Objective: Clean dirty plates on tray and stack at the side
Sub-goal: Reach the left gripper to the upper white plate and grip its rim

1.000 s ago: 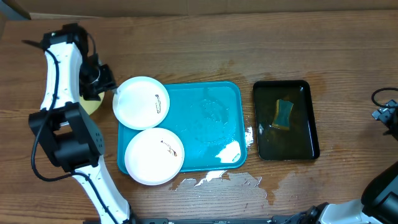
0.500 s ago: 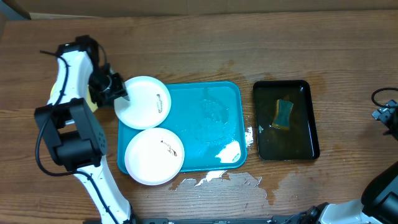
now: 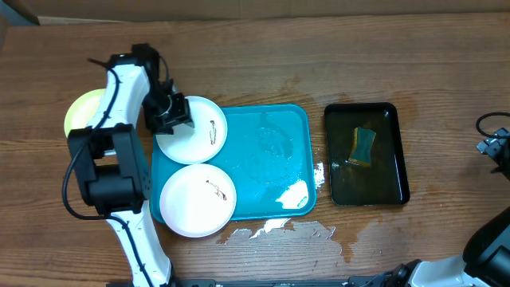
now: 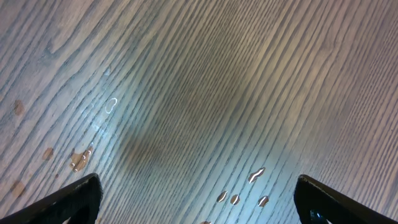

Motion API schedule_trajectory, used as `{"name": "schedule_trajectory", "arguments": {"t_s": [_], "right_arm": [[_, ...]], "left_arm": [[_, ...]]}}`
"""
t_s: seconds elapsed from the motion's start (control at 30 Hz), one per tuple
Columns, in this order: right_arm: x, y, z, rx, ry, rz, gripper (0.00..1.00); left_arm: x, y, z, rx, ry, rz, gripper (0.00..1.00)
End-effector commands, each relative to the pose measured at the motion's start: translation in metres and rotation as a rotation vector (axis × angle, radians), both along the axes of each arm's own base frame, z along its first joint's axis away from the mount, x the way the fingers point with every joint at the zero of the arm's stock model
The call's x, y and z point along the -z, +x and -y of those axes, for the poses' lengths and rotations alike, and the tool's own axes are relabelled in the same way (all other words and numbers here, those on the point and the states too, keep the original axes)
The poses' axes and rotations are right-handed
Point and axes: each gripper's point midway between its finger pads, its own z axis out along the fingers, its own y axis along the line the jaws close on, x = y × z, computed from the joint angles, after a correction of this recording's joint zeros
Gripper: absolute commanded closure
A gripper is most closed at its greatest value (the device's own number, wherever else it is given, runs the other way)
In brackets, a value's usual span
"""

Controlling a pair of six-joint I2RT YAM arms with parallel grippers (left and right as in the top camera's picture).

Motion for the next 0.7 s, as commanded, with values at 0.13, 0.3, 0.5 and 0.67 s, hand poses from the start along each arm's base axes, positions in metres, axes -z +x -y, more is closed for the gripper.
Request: {"name": "schedule_trajectory", "arguments": {"t_s": [0.13, 0.3, 0.5, 0.67], "right_arm": [[-0.014, 0.005, 0.004, 0.004, -0.028, 0.036, 0.0], [-0.014, 0.005, 0.004, 0.004, -0.028, 0.036, 0.0], [-0.014, 0.005, 0.004, 0.004, -0.028, 0.036, 0.0], [-0.014, 0.005, 0.004, 0.004, -0.028, 0.036, 0.0]], "left_arm": [[-0.024, 0.008, 0.036, 0.108, -0.075, 0.066, 0.44], [-0.053, 0.013, 0.007, 0.049, 0.04, 0.114, 0.45], [-0.056, 0.003, -0.059, -0.044, 0.265, 0.084, 0.38], [-0.033, -0.004, -0.079, -0.077, 0.29, 0.026, 0.36]]}}
